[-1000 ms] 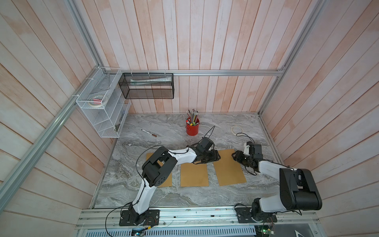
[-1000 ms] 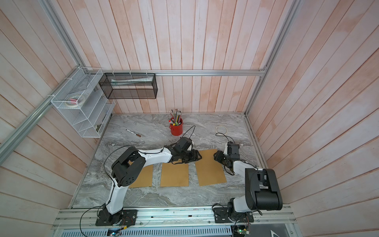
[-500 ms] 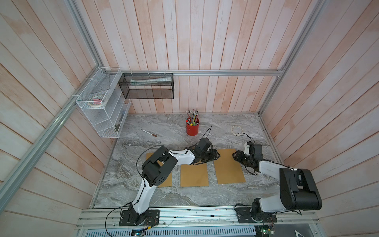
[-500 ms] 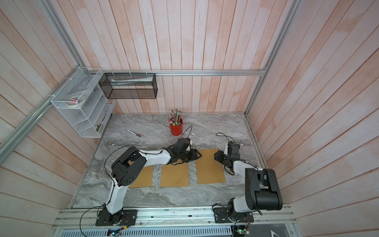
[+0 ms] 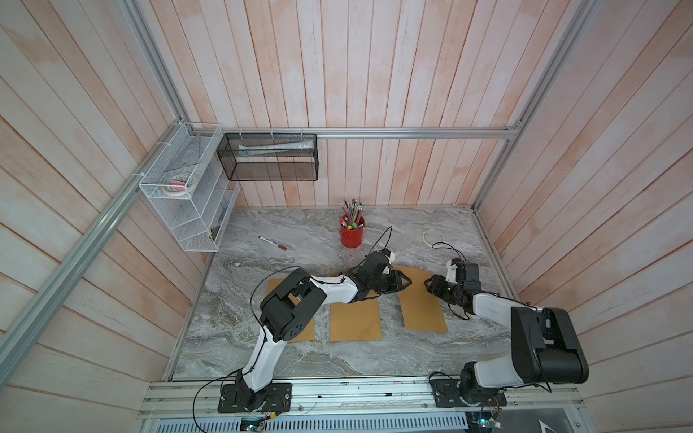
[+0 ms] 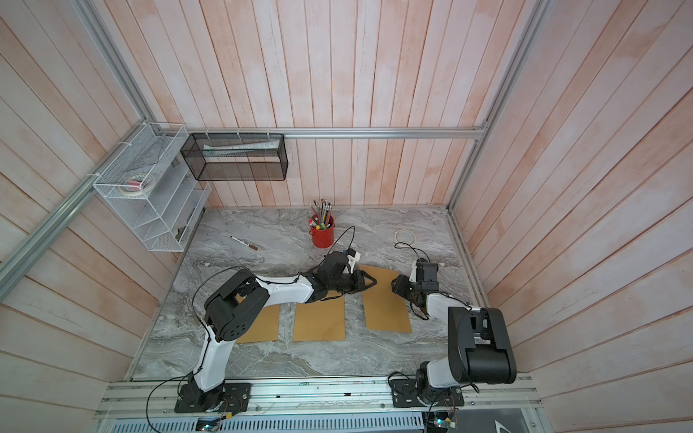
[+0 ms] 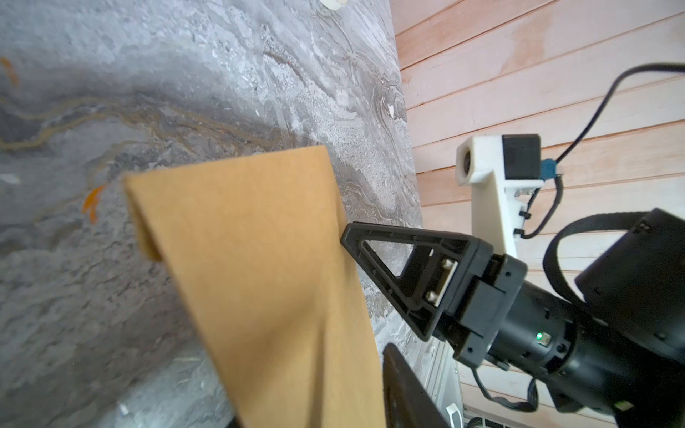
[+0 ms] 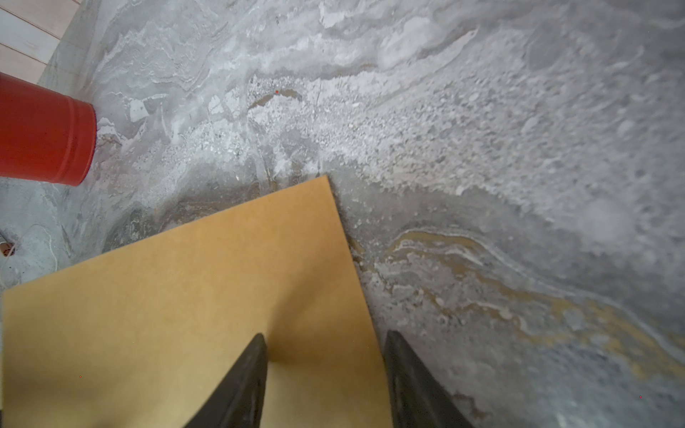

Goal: Open the file bag
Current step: Pick up the file bag from the center of the board.

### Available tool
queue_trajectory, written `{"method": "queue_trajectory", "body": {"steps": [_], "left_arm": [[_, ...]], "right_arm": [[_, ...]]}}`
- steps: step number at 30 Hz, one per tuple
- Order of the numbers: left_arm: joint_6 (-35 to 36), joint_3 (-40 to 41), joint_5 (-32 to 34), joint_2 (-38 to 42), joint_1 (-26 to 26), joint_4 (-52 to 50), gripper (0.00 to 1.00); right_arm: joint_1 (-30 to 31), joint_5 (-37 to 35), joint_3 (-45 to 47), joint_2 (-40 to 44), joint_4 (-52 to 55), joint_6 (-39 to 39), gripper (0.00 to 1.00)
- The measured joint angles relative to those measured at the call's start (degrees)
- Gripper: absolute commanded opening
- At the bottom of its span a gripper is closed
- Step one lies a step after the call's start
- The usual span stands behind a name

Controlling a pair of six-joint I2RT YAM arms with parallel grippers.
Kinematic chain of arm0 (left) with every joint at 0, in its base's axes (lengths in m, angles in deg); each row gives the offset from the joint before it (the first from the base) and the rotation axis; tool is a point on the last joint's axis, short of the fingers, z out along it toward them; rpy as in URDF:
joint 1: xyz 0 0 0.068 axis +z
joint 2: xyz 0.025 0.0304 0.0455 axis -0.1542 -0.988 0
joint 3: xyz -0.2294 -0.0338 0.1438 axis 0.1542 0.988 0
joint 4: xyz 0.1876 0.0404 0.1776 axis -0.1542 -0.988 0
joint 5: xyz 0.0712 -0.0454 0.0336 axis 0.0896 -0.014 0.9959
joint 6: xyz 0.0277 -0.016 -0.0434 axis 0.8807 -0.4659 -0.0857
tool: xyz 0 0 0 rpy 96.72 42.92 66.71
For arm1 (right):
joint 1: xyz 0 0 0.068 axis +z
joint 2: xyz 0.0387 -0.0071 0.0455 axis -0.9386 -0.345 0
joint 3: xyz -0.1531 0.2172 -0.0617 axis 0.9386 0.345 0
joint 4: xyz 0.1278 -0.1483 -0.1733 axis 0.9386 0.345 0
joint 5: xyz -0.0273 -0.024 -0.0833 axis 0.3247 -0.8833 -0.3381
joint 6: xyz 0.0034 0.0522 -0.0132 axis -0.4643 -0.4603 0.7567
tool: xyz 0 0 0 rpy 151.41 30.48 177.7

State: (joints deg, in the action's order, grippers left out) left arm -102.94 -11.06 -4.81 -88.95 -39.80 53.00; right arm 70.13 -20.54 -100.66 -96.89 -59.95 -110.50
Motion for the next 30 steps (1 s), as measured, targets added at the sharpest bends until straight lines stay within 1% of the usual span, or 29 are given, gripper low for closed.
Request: {"method": "queue_trajectory", "body": {"steps": [2,3,8,12,16,21,26,30], "left_arm": [[0.07,0.04,0.09,0.0,0.0,0.22,0.04],[0.15,0.09,0.11,0.0,0.0,0.39,0.0],[1.09,0.59,0.02,0.13,0.02,0.42,0.0],[2.86,2.56,0.09,2.19,0.24,0.68,0.0],[5.75,5.31,0.11,7.06,0.96,3.04,0.0],[9.33,11.02,-0.63,15.39,2.69,10.19,0.0],[9.49,16.92,-3.37,21.14,5.55,18.32,0.0],[9.16,21.03,-5.11,24.98,7.67,22.03,0.0]], "right_arm": [[0.0,0.0,0.0,0.02,0.0,-0.02,0.53],[0.0,-0.02,0.0,0.04,0.0,-0.02,0.53],[0.02,-0.2,0.31,1.57,1.77,-0.48,0.52],[0.09,-0.26,0.55,5.81,5.4,-1.14,0.52],[0.28,-0.22,0.46,12.59,8.55,-1.51,0.53],[0.39,-0.13,-1.53,21.79,12.46,-1.51,0.54],[0.42,1.62,-5.11,25.9,14.97,-0.92,0.53],[0.96,5.33,-6.27,26.97,15.13,0.24,0.54]]}}
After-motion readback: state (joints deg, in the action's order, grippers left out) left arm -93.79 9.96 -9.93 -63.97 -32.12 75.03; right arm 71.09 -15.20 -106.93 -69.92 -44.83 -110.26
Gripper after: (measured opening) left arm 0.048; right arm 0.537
